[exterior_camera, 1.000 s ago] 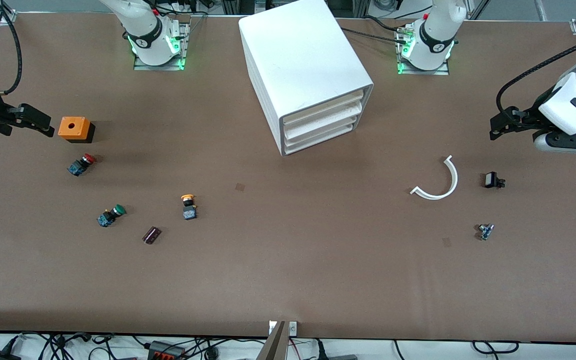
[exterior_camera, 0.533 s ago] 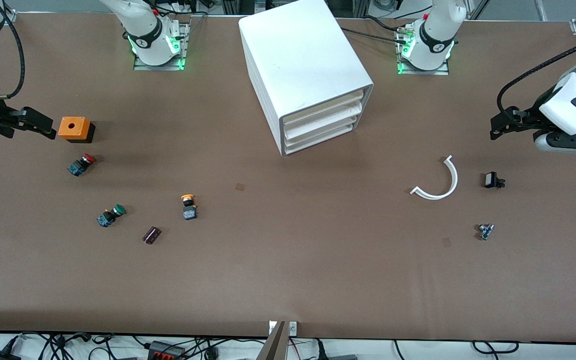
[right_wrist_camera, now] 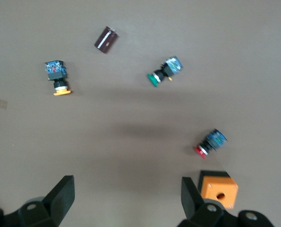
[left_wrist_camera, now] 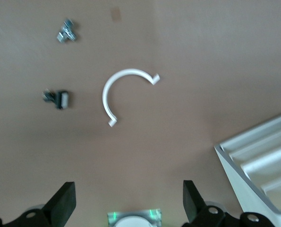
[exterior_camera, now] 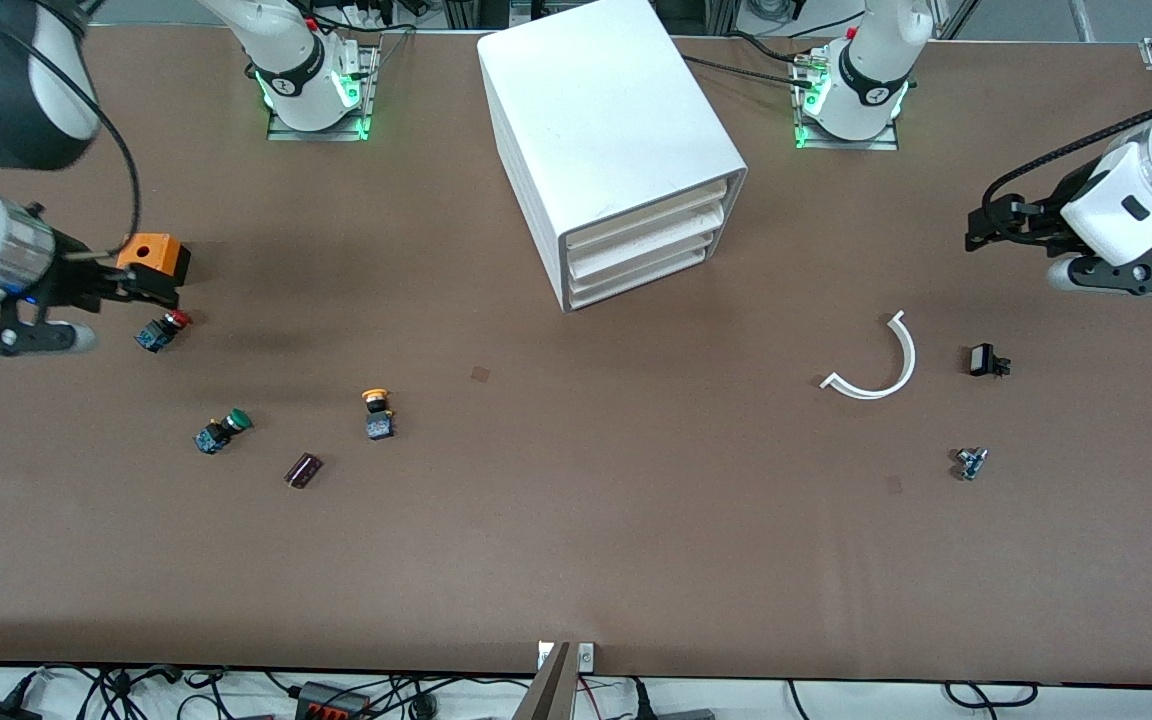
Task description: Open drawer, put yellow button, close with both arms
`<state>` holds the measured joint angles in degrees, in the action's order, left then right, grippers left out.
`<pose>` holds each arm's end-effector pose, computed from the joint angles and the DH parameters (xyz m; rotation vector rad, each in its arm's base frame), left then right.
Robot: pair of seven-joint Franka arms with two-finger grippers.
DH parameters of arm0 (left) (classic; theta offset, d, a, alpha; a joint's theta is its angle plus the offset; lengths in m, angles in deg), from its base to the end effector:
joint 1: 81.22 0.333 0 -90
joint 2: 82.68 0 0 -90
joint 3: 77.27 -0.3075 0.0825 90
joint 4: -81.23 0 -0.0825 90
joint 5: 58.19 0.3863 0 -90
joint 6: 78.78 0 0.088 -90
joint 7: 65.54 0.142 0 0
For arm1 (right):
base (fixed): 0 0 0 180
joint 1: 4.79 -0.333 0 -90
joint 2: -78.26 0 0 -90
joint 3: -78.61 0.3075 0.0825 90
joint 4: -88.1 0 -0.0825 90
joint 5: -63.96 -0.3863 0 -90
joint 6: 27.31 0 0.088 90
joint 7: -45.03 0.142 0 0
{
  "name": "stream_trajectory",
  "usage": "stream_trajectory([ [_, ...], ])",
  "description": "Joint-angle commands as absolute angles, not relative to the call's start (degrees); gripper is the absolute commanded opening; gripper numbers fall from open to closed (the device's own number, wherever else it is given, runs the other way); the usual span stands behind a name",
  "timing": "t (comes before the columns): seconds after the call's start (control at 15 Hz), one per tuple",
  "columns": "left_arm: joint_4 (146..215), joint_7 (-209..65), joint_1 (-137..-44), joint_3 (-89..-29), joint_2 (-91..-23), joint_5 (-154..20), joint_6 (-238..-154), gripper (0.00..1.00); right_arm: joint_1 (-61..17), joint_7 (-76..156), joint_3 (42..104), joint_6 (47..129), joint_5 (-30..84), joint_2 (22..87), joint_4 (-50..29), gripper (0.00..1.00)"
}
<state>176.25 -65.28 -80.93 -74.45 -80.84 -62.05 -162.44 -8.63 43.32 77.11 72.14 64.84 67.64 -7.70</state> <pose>0.5380 -0.0336 0.5155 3.0557 -0.0742 -0.3556 0.6013 0.0234 0.4384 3.1132 0.1157 -0.1895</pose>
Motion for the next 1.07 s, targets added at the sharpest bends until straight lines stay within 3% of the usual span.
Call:
stream_trajectory([
  [0.0, 174.7, -64.5, -81.0, -74.1, -77.3, -66.8, -156.2, 1.00, -9.9, 42.7, 77.2, 76.5, 64.8, 63.4, -6.7, 1.00],
  [0.13, 175.0, -64.1, -81.0, -74.1, -74.9, -73.2, -153.0, 1.00, -11.2, 42.0, 77.2, 79.9, 64.8, 60.6, -6.6, 1.00],
  [0.47, 176.5, -63.2, -81.6, -73.9, -70.0, -91.4, -155.5, 1.00, -15.2, 42.1, 77.2, 86.3, 64.8, 54.5, -6.6, 1.00],
  [1.0, 196.6, -38.4, -82.3, -69.6, -69.8, -115.6, -177.8, 1.00, -17.7, 42.2, 79.0, 88.8, 64.6, 42.1, 3.3, 1.00],
])
